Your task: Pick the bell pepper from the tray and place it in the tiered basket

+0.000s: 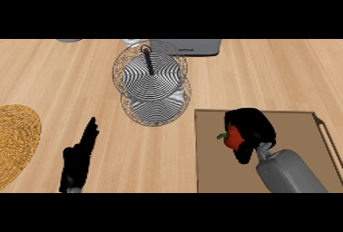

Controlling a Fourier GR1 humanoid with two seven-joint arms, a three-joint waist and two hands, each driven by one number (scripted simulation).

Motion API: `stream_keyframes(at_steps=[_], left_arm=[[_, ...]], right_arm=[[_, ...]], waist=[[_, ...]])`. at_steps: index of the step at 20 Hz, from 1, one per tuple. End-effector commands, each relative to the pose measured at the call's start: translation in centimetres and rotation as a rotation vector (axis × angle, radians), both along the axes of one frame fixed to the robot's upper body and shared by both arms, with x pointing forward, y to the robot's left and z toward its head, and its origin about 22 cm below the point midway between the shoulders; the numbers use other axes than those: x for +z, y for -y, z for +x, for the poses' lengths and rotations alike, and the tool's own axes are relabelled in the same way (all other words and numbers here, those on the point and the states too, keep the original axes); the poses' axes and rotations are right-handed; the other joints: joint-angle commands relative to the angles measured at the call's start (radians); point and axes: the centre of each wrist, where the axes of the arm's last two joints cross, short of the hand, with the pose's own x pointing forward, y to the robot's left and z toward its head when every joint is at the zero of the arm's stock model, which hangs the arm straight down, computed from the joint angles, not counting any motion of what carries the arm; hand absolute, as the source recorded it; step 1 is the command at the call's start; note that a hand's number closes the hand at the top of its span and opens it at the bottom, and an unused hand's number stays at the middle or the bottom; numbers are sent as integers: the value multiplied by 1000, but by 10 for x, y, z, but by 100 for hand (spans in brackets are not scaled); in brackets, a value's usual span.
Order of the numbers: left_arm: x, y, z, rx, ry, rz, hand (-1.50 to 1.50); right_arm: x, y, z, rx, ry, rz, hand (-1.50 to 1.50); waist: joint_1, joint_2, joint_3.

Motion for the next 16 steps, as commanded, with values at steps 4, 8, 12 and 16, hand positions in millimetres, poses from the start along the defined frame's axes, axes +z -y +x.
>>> stream_keyframes(at_steps=[4, 8, 12, 16], left_arm=[[-4, 1, -6, 34, -21, 0, 0], [-6, -12, 0, 72, -23, -7, 0], [-7, 3, -13, 24, -22, -17, 0], [-11, 1, -3, 28, 3, -24, 0]], right_arm=[[59, 1, -11, -15, 148, 329, 150], [126, 4, -22, -32, 268, 498, 150], [179, 20, -32, 6, 455, 521, 150], [215, 13, -56, 31, 516, 467, 150]], waist=[[-30, -6, -3], [-42, -9, -4], [-21, -7, -3], [-19, -4, -4]])
